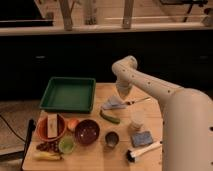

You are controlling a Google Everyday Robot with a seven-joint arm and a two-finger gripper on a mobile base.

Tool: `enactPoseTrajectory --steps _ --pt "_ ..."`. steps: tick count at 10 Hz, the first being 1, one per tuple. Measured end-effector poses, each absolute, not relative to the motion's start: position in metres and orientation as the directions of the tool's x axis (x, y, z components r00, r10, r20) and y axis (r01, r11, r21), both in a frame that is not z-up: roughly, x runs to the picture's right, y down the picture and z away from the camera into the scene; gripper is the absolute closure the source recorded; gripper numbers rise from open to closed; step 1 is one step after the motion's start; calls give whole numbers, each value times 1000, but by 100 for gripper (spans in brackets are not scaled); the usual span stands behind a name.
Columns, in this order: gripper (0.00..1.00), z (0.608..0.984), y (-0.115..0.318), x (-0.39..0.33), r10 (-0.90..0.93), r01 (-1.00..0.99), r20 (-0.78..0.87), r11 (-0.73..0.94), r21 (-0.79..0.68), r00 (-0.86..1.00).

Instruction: Place towel in metal cup

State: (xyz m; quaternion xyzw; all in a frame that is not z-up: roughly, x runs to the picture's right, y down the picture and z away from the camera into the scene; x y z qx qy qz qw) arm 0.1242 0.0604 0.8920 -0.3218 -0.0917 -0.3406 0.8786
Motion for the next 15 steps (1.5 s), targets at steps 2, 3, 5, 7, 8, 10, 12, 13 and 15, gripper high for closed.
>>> enactPoseTrajectory --steps 2,3,5,7,8,10,12,13,15 --pt "56 902 64 121 -530 647 375 563 -514 760" --pt "48 904 65 121 -527 644 374 564 -517 763" --pt "26 910 67 119 -521 639 375 564 -523 767" --pt "20 914 71 114 -511 633 377 566 -528 772" --pt "20 917 72 111 -506 629 378 568 -530 775" --pt "20 924 77 106 -494 621 379 574 -534 783" --pt "20 933 84 101 -475 607 379 590 -532 794" --pt "20 936 86 100 -466 600 378 602 -528 800" --pt "20 941 90 100 -450 590 382 629 -506 807"
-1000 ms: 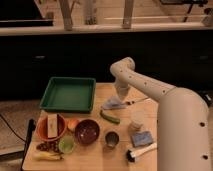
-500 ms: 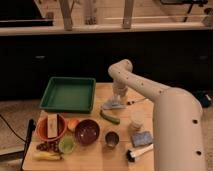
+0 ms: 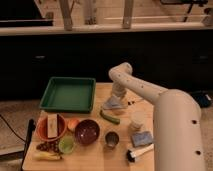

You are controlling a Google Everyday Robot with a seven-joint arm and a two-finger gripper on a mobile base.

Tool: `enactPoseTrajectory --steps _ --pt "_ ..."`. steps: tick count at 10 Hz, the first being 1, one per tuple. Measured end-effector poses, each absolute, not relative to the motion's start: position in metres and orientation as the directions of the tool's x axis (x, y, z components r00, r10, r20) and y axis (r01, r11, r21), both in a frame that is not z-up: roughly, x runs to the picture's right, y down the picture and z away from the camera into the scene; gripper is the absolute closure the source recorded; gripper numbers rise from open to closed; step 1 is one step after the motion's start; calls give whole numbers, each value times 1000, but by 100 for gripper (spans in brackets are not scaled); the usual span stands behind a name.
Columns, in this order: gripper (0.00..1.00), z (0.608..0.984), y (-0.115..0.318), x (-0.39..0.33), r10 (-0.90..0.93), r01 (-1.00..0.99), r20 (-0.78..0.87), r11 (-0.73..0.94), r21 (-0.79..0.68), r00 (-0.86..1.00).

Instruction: Place towel in metal cup

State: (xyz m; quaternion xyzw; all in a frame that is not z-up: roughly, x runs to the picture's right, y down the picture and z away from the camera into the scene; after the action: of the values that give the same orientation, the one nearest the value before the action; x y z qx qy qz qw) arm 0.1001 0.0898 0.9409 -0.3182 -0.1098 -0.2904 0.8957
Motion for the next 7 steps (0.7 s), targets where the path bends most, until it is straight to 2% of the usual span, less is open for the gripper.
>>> enactPoseTrajectory --steps 2,3,4,6,7 --pt "21 946 94 100 -439 588 393 639 -496 808" --pt "25 949 95 98 -433 589 401 640 -494 807" --pt "33 952 95 97 -429 590 408 640 -492 806" --pt "55 956 98 96 -417 592 424 630 -503 804" --pt "63 957 97 95 -411 590 428 631 -503 805"
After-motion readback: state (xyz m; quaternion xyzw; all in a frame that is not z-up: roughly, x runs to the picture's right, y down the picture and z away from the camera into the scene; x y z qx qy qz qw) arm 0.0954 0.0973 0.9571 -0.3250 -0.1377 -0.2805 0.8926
